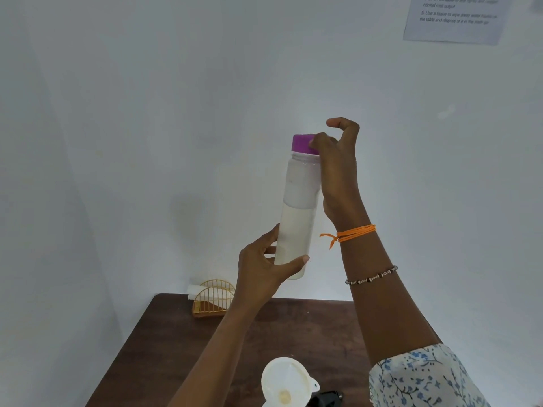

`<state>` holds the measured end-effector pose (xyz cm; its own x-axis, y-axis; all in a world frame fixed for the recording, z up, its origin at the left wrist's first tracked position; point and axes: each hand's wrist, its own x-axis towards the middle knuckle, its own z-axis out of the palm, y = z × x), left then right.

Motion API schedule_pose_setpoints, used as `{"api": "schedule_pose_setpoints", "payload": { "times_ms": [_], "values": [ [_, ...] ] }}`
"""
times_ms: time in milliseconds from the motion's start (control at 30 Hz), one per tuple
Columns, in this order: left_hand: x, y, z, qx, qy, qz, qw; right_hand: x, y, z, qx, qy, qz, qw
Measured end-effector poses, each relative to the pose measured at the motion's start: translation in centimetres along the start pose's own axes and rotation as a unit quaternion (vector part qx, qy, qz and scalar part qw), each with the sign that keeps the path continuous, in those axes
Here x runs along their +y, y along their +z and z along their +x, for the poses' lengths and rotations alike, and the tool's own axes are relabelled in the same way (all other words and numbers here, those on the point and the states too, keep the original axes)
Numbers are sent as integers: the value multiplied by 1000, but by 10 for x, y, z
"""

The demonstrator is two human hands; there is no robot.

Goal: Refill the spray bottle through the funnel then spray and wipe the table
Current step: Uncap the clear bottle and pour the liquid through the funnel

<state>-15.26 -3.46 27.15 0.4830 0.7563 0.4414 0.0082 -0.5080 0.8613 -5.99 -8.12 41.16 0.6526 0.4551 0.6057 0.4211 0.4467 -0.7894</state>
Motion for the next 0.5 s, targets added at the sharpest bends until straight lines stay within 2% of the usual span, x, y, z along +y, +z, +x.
{"api": "schedule_pose_setpoints", "payload": {
  "times_ms": [167,367,500],
  "values": [
    [1,0,-1,2,1,-6,1000,1,4,1,17,-33,-89,995],
    [1,2,-2,-1,-7,-8,1000,0,-3,2,-8,-9,-33,999],
    [1,4,-3,-1,-13,-7,1000,1,0,2,11,-28,-67,997]
  ]
}}
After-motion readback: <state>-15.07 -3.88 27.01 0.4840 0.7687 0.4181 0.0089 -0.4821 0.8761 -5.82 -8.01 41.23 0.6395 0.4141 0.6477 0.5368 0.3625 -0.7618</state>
